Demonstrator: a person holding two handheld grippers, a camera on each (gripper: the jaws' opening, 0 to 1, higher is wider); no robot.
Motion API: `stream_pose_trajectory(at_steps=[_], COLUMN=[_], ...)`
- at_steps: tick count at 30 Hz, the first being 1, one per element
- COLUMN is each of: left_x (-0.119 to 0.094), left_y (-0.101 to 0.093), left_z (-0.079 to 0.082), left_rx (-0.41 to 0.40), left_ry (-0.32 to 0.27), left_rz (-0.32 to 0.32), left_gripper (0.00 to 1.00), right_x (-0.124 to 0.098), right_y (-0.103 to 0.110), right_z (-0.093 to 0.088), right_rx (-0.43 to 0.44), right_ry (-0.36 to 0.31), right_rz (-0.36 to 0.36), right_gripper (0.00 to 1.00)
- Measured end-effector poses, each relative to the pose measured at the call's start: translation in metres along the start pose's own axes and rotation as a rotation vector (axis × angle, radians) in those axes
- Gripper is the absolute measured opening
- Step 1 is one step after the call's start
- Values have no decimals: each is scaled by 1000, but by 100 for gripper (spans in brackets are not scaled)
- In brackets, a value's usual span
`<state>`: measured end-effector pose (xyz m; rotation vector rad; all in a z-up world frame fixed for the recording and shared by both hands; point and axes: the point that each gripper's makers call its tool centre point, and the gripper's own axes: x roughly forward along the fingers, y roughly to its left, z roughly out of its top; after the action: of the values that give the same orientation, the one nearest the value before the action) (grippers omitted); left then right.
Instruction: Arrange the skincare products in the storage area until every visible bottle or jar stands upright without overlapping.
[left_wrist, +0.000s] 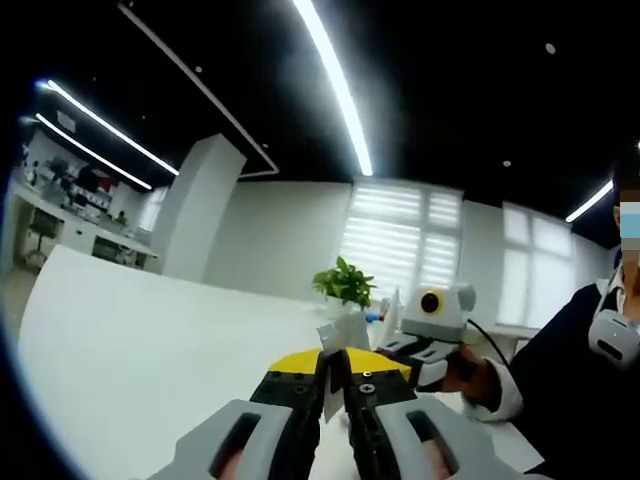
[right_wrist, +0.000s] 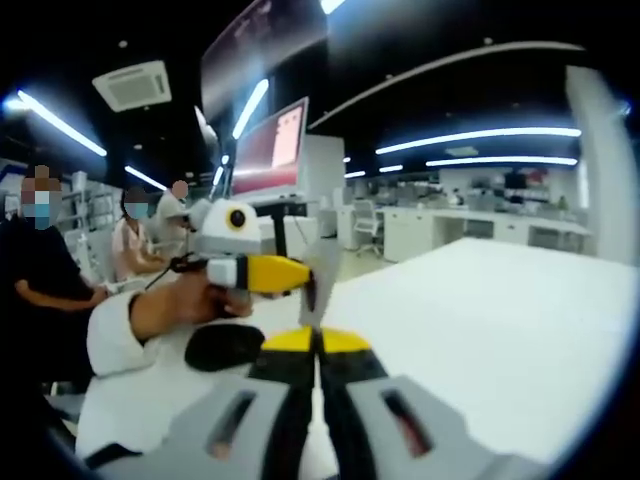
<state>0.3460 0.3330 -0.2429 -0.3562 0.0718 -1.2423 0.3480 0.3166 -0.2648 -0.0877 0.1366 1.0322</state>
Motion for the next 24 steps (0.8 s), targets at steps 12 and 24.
stream_pose_trajectory(at_steps=[12, 24], left_x=[-1, -2], left_y=[3, 5], left_z=[0, -3], left_rx=[-5, 24], left_ry=[-2, 22], left_rz=[6, 19], left_gripper=[8, 8], right_x=[-3, -3], right_y=[8, 15], right_z=[-7, -17], right_rx=[-14, 3], right_ry=[44, 83], right_rz=[4, 27], right_gripper=[0, 0])
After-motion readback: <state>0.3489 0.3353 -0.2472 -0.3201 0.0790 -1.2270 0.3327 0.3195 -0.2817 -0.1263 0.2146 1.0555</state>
